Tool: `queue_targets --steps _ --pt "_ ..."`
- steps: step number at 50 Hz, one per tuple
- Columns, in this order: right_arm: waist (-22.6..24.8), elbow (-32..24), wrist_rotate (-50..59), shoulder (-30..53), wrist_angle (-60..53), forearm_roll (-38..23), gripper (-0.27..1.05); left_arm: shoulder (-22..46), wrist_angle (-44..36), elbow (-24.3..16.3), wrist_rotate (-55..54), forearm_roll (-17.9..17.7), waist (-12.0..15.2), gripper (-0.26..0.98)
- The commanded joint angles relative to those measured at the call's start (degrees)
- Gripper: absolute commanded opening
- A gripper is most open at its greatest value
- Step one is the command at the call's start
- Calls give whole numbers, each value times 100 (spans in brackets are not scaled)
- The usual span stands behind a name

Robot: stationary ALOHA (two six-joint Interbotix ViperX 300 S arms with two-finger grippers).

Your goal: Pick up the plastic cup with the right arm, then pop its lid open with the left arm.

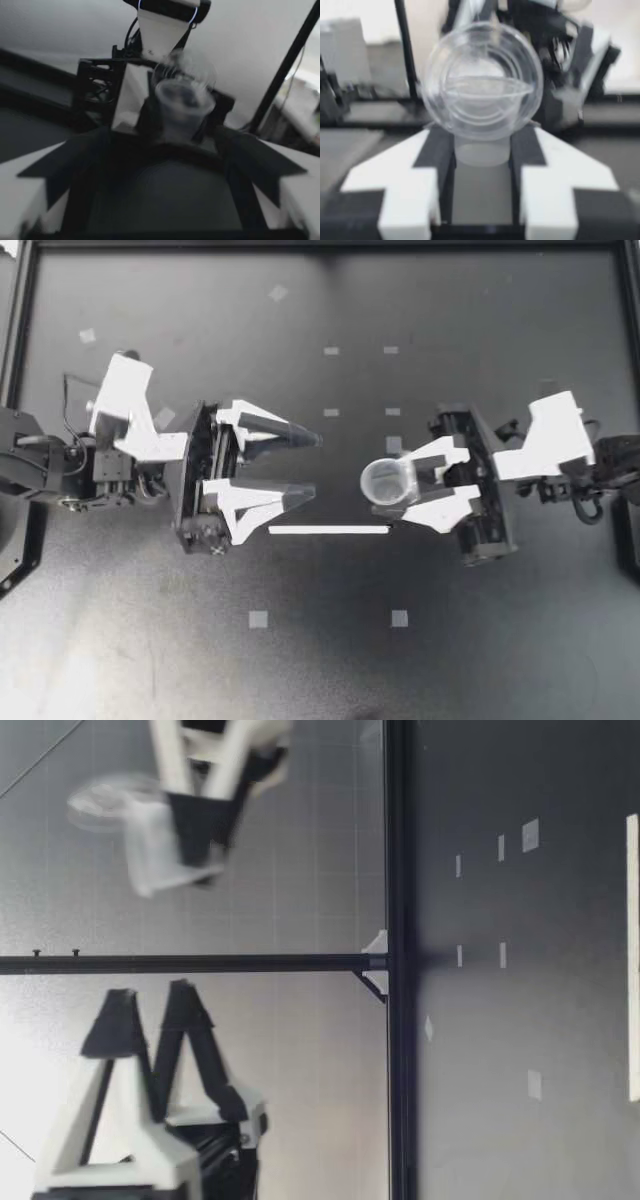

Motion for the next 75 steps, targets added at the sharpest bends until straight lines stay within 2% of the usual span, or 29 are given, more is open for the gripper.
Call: queue_targets --steps 1,7,14,75 --pt "35 -18 9 -79 -325 -18 28 -114 -18 -53 519 9 0 78" --pt "35 -44 18 70 -457 -9 28 -70 -26 -53 1283 0 0 78" --pt "26 -70 26 114 -457 -9 28 -35 -18 -97 1556 0 0 78" --pt "35 -70 9 141 -149 9 28 185 -18 -132 1644 9 0 78"
